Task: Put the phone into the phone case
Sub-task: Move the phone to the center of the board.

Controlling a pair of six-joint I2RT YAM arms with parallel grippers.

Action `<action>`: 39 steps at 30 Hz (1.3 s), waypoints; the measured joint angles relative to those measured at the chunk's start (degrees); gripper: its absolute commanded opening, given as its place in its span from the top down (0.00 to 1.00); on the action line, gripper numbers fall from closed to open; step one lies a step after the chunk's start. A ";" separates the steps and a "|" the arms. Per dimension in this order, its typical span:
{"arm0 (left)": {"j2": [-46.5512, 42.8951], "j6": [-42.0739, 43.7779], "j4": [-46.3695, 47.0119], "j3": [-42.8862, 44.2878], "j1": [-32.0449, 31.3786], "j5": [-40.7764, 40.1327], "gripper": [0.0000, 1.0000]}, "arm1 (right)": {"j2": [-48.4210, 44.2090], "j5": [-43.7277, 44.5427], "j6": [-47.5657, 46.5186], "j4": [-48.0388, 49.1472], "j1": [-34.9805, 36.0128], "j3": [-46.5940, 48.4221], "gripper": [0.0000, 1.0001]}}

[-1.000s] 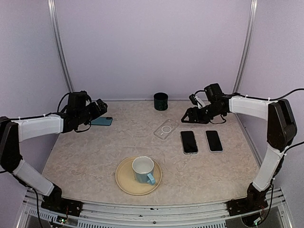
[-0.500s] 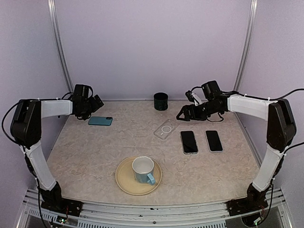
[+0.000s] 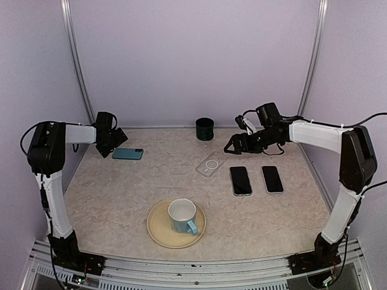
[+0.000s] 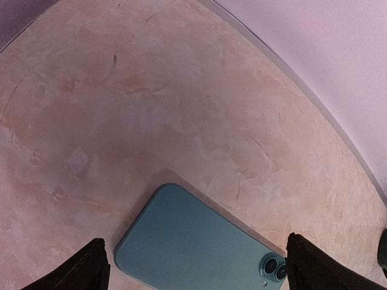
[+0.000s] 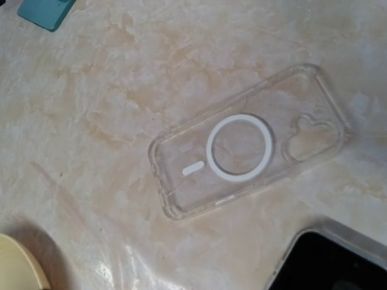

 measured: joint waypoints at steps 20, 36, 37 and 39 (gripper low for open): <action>8.26 1.60 -1.77 7.04 0.63 2.27 0.01 | 0.00 -0.02 -0.02 -0.02 0.76 0.13 0.00; 9.55 6.12 5.16 6.60 -2.03 11.82 0.02 | 4.31 -3.26 0.76 2.67 1.84 3.65 0.00; 9.55 6.29 5.42 6.43 -2.69 12.11 0.02 | 5.07 -3.52 0.90 2.78 2.08 4.42 0.00; 9.53 6.51 6.62 5.75 -3.87 12.35 0.02 | 6.34 -4.02 1.07 3.17 2.47 5.68 0.00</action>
